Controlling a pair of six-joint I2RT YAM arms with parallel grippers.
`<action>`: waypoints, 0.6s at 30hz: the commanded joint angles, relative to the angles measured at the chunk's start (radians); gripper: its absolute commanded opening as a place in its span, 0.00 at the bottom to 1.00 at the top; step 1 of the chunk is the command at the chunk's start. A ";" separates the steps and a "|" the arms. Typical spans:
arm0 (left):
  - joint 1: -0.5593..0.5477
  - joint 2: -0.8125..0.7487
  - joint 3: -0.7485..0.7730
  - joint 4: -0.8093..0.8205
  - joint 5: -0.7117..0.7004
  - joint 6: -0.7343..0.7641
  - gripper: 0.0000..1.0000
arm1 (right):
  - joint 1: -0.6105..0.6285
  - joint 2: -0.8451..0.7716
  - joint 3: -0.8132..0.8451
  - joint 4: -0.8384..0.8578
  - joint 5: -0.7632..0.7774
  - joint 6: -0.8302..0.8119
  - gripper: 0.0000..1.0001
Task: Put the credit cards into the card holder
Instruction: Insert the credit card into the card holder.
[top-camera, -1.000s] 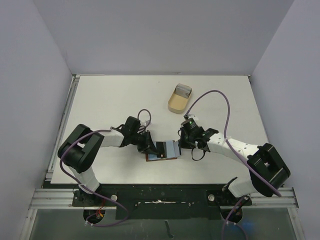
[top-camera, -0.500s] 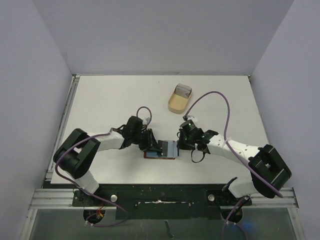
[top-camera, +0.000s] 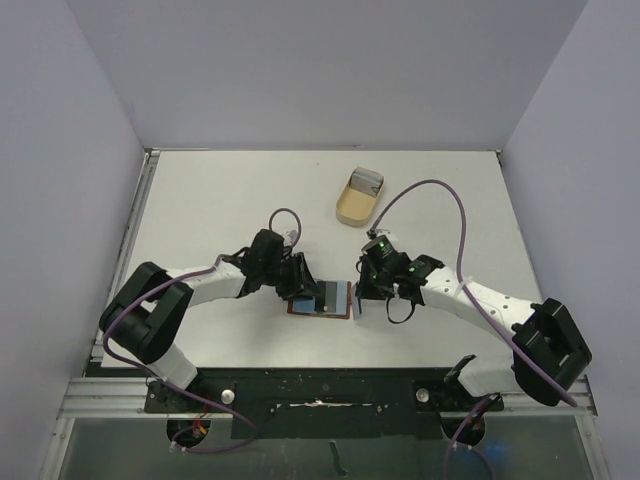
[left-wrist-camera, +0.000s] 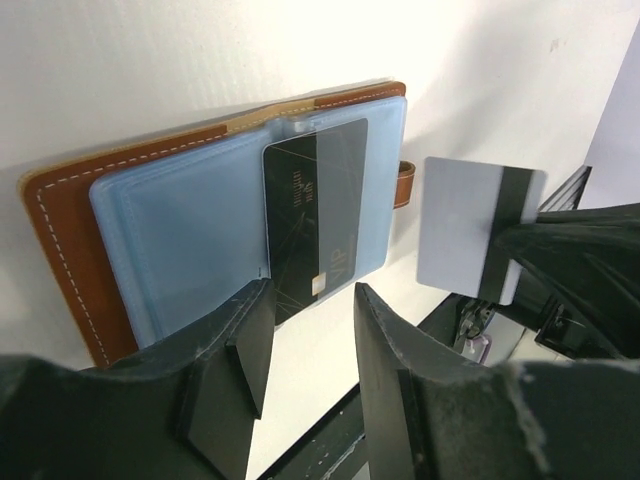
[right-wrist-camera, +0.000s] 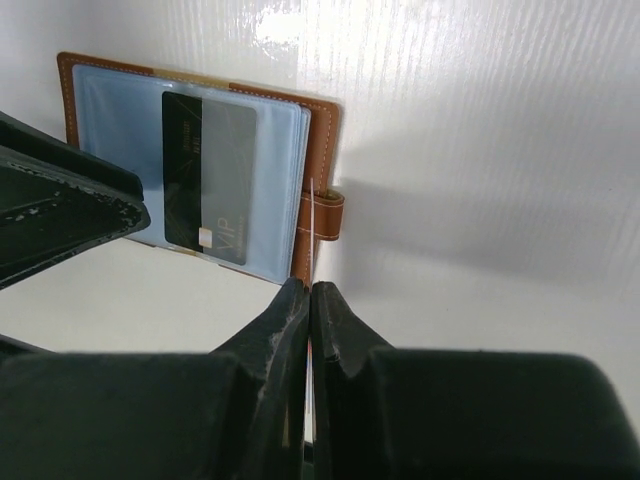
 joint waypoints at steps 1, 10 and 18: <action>-0.006 0.016 0.040 0.017 -0.009 0.020 0.37 | -0.025 -0.042 0.054 -0.046 0.049 -0.014 0.00; -0.017 0.062 0.062 0.031 -0.009 0.036 0.38 | -0.048 0.033 0.053 -0.036 0.066 -0.038 0.00; -0.043 0.075 0.084 0.052 -0.006 0.024 0.38 | -0.041 0.087 0.062 0.011 0.046 -0.044 0.00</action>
